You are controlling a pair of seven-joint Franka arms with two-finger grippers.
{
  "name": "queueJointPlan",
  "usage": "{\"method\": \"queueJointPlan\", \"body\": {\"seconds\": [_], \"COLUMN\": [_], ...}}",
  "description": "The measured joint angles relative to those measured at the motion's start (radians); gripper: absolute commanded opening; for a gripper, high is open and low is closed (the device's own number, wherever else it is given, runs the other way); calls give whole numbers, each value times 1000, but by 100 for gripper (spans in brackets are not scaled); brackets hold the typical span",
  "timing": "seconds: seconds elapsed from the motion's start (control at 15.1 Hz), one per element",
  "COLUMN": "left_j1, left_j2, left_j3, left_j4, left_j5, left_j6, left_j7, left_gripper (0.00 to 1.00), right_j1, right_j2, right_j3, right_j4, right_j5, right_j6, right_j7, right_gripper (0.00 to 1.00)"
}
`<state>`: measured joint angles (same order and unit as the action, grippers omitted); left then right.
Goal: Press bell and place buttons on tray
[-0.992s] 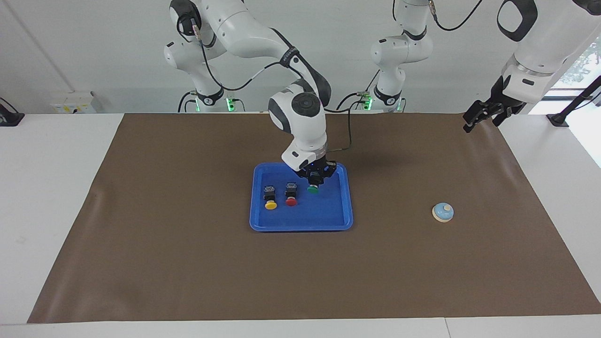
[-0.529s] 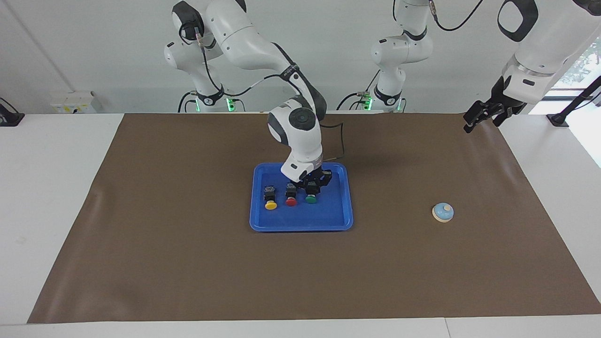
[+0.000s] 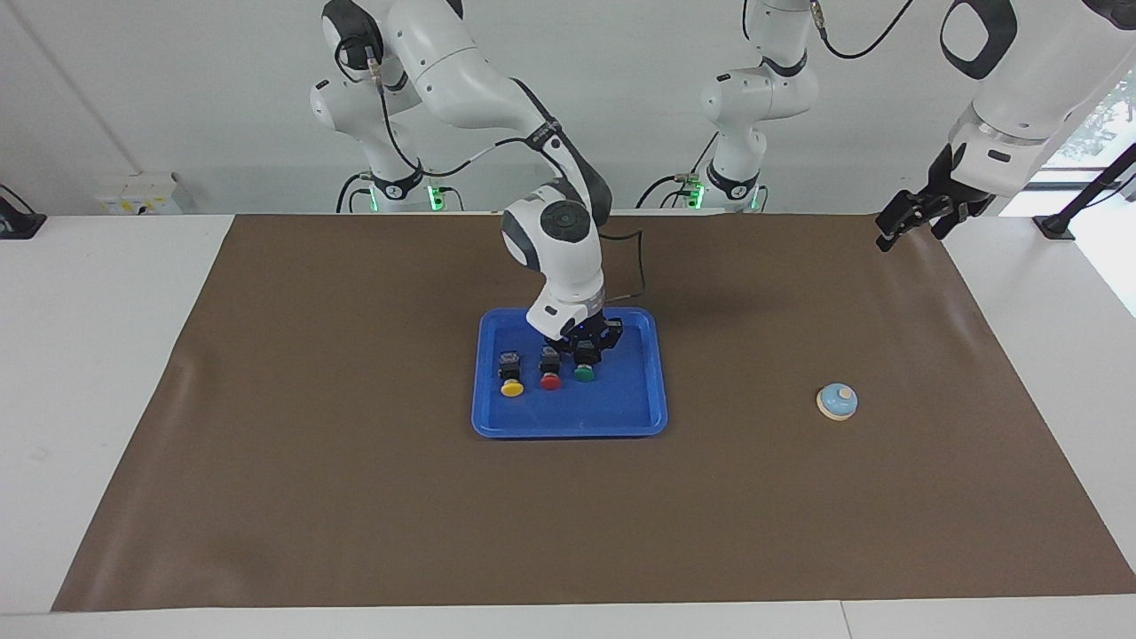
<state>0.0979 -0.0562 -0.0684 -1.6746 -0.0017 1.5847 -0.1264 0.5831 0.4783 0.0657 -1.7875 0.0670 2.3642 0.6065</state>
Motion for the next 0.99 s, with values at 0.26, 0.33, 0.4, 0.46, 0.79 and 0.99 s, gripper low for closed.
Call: {"method": "queueJointPlan", "body": {"seconds": [0.26, 0.33, 0.4, 0.46, 0.79, 0.99], "left_j1": [0, 0, 0, 0, 0, 0], "left_j2": [0, 0, 0, 0, 0, 0], "left_j3": [0, 0, 0, 0, 0, 0], "left_j4": [0, 0, 0, 0, 0, 0], "left_j5": [0, 0, 0, 0, 0, 0], "left_j6": [0, 0, 0, 0, 0, 0], "left_j7": [0, 0, 0, 0, 0, 0], "left_gripper": [100, 100, 100, 100, 100, 100], "right_j1": [0, 0, -1, -4, -72, -137], "right_j2": [-5, -12, -22, -36, -148, -240], "right_j3": [0, 0, -1, -3, -8, -9], "right_j4": [44, 61, 71, 78, 89, 91], "right_j5": [0, 0, 0, 0, 0, 0], "right_j6": [-91, -125, -149, -170, -314, -414], "right_j7": [75, 88, 98, 103, 105, 96], "right_gripper": [100, 100, 100, 100, 100, 100]}}
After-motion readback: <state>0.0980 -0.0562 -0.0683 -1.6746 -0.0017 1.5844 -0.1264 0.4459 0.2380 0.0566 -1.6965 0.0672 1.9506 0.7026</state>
